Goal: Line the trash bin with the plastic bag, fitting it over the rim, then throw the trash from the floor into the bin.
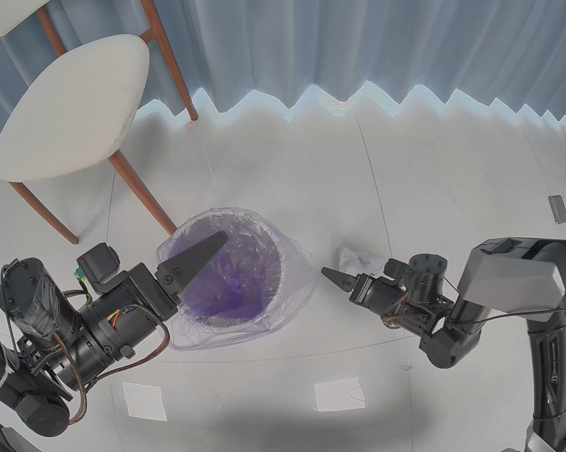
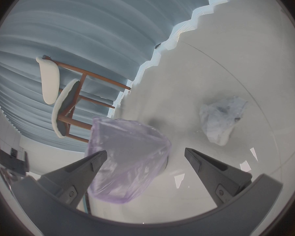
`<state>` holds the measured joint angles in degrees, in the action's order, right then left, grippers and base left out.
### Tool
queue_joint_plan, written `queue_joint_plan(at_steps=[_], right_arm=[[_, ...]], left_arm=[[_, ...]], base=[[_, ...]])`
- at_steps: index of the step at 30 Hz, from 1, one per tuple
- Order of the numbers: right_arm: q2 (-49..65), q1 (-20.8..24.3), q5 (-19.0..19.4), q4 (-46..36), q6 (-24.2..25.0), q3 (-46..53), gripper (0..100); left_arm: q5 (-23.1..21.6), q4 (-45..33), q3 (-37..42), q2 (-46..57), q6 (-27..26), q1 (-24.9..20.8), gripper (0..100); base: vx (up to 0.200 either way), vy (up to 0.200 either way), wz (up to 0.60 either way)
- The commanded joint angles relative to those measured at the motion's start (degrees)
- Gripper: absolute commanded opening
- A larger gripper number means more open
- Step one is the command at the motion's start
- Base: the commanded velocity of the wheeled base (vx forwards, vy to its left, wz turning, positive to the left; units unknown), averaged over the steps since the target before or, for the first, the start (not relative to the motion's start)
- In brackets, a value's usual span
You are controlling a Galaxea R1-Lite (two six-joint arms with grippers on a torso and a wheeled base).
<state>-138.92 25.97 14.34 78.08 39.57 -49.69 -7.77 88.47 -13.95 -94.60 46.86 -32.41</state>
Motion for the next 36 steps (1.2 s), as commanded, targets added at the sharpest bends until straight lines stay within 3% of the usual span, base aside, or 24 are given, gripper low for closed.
queue_joint_plan(at_steps=[1, 7, 8, 13, 14, 15, 18, 22, 27, 30, 36], right_arm=[[17.6, 0.2, 0.9, 3.4, 1.2, 15.9, 100], [24.8, 0.0, 1.2, 6.3, 0.6, 20.8, 100], [25.5, 0.0, 1.2, 6.6, 0.4, 20.9, 100], [26.7, 0.0, 1.1, 6.7, 0.4, 21.7, 100], [26.7, 0.0, 1.1, 6.7, 0.4, 21.7, 100], [27.7, -0.2, 1.2, 6.6, 0.4, 21.9, 100], [29.0, -0.2, 1.2, 6.6, 0.4, 21.9, 100], [29.1, -0.2, 1.2, 6.6, 0.4, 21.7, 100], [29.6, -0.2, 1.2, 6.7, 0.4, 21.9, 100], [29.8, -0.3, 1.2, 6.7, 0.4, 21.8, 100], [30.2, -0.5, 1.3, 6.7, 0.4, 21.8, 100]], left_arm=[[-0.3, -0.1, 1.6, -1.0, -2.4, 3.9, 100], [-2.9, 0.0, 3.4, -8.8, -2.5, 16.7, 100], [-4.3, 0.0, 5.2, -11.2, -2.9, 20.6, 100], [-13.3, 0.0, 9.9, -14.2, -2.7, 33.3, 100], [-13.3, 0.0, 9.9, -14.2, -2.7, 33.3, 100], [-18.3, 0.0, 10.9, -14.3, -2.8, 37.8, 100], [-24.8, 0.0, 11.0, -15.6, -3.0, 43.3, 100], [-27.4, 0.0, 9.6, -22.9, -5.8, 46.5, 100], [-28.3, 0.1, 8.9, -32.0, -18.5, 48.2, 100], [-32.8, 0.1, 8.0, -36.4, -24.9, 49.8, 100], [-33.8, 0.0, 2.5, -40.5, -24.4, 49.2, 100]], base=[[0.000, 0.000, 0.00], [0.000, 0.000, 0.00], [0.000, 0.000, 0.00], [0.000, 0.000, 0.00], [0.000, 0.000, 0.00], [0.000, 0.000, 0.00], [0.000, 0.000, 0.00], [0.000, 0.000, 0.00], [0.000, 0.000, 0.00], [0.000, 0.000, 0.00], [0.000, 0.000, 0.00]])
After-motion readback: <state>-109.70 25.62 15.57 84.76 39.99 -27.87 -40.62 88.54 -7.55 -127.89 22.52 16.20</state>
